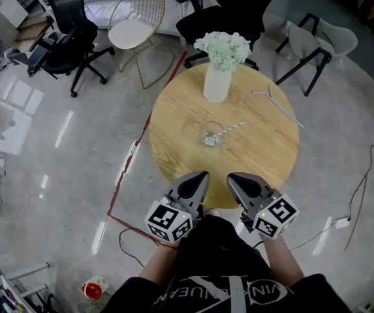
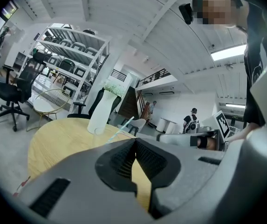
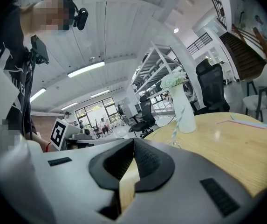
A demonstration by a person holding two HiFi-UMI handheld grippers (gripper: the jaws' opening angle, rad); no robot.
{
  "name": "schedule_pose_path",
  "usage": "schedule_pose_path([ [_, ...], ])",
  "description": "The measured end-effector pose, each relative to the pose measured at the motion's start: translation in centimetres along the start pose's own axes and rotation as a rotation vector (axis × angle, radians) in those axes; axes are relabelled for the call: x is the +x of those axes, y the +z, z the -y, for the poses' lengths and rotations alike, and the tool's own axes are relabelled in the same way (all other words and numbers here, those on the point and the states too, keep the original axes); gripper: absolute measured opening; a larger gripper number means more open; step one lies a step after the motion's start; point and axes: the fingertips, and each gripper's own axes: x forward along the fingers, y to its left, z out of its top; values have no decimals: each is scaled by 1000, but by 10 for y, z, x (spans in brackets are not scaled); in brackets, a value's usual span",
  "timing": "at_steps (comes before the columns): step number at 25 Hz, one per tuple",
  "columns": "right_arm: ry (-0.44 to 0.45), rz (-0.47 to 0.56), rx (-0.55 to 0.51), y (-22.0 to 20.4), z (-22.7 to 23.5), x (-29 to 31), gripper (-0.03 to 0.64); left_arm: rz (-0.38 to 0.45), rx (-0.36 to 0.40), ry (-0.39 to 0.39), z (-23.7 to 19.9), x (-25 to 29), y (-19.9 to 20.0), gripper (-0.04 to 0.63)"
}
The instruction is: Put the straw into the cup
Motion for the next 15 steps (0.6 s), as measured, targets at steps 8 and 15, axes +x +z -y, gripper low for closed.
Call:
schedule_pose_path([
  [8,26,7,-13,0,-21,-13,5,12,25,2,22,-17,2,8],
  [15,45,11,-22,-3,-34,-22,5,41,50,42,25,-33,8,8],
])
